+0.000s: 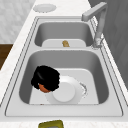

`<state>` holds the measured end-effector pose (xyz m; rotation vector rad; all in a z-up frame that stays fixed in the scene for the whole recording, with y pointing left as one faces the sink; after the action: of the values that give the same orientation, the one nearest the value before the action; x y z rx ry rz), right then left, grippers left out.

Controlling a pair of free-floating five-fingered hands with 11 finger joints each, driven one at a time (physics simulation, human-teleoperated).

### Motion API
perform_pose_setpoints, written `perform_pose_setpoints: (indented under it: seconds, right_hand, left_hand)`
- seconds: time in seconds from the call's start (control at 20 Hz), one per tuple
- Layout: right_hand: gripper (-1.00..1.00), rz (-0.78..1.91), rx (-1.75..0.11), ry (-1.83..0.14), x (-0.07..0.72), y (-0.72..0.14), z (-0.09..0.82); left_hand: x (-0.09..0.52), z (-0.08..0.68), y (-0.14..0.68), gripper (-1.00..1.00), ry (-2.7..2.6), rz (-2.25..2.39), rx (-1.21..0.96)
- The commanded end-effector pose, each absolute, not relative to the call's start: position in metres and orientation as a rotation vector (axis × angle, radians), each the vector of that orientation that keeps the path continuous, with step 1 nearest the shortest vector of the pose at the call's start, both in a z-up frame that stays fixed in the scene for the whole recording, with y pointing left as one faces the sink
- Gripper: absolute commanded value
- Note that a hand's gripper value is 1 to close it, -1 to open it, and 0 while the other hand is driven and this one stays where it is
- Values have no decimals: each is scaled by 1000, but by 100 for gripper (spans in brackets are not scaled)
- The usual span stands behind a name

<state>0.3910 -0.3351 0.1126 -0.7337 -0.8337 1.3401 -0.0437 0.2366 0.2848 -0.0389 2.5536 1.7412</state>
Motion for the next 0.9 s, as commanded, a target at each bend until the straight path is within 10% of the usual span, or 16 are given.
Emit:
perform_pose_setpoints:
  seconds: [0.0,0.85]
  right_hand:
    - [100,1346,-794,-821,382,-341,140]
    - [100,1366,-828,-813,307,-424,218]
  left_hand:
    - [-44,285,237,0,2554,1741,-39]
    - [-44,285,237,0,2554,1741,-39]
